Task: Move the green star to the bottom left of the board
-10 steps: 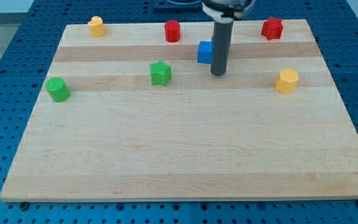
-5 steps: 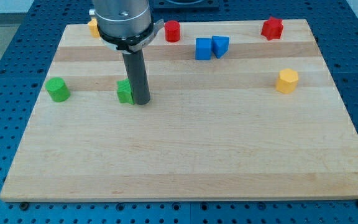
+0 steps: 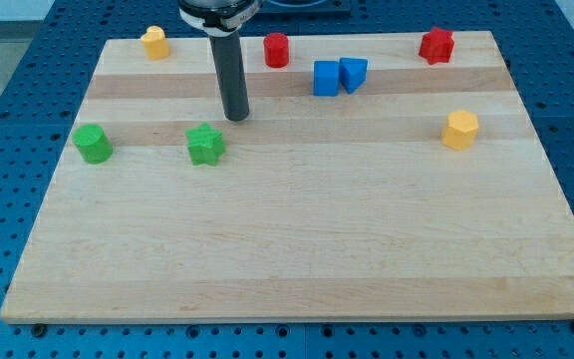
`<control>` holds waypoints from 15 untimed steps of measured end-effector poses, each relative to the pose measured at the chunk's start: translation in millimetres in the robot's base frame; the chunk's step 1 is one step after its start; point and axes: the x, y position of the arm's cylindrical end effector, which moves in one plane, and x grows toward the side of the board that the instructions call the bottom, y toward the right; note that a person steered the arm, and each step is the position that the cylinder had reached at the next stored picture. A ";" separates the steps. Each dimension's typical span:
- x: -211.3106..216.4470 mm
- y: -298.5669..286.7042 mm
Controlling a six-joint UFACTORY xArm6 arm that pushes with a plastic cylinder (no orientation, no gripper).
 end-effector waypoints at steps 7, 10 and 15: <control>75.0 -57.1; 120.0 -60.1; 174.6 -28.4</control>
